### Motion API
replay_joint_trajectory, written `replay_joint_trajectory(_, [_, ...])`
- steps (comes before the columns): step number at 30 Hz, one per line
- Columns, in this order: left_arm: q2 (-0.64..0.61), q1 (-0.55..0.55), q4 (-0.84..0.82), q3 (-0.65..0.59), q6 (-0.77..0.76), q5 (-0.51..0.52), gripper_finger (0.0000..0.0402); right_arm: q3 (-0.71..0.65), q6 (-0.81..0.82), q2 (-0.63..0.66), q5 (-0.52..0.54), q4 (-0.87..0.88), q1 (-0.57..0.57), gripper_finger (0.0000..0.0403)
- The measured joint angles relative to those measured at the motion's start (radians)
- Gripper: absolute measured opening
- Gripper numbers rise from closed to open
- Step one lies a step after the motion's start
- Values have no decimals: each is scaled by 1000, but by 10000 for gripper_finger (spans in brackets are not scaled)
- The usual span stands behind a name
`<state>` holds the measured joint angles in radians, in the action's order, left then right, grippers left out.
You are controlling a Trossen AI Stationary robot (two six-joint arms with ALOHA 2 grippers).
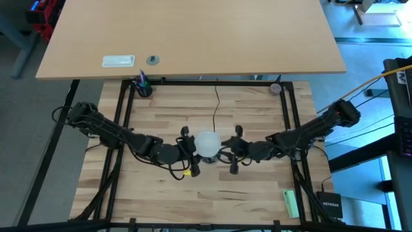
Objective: Screw lightbulb
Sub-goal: Remove the lightbulb from the lamp
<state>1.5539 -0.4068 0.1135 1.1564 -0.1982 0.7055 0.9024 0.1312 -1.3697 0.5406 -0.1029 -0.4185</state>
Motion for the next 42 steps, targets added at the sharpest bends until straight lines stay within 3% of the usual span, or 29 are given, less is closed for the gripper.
replay_joint_trajectory(11, [0, 0, 3, 0, -5, -5, 135, 0, 15, -117, -191, -170, -1, 119])
replay_joint_trajectory(19, [0, 3, 1, 1, -4, 29, 135, 0, -4, -112, -288, -223, 0, 119])
replay_joint_trajectory(24, [0, -5, -3, 1, 11, 30, 135, 0, -32, -91, -352, -130, -1, 119])
replay_joint_trajectory(28, [0, -21, 26, 1, 68, -26, 135, 0, 20, -41, -327, -31, 0, 124])
replay_joint_trajectory(35, [0, -23, 100, 1, 102, -151, 135, 0, 19, 46, -258, 24, 0, 195])
replay_joint_trajectory(39, [0, -20, 126, 1, 109, -239, 135, 1, -35, 16, -414, -39, 20, 251])
replay_joint_trajectory(42, [0, -20, 157, 1, 127, -374, 135, 0, -80, -41, -584, -135, 41, 278])
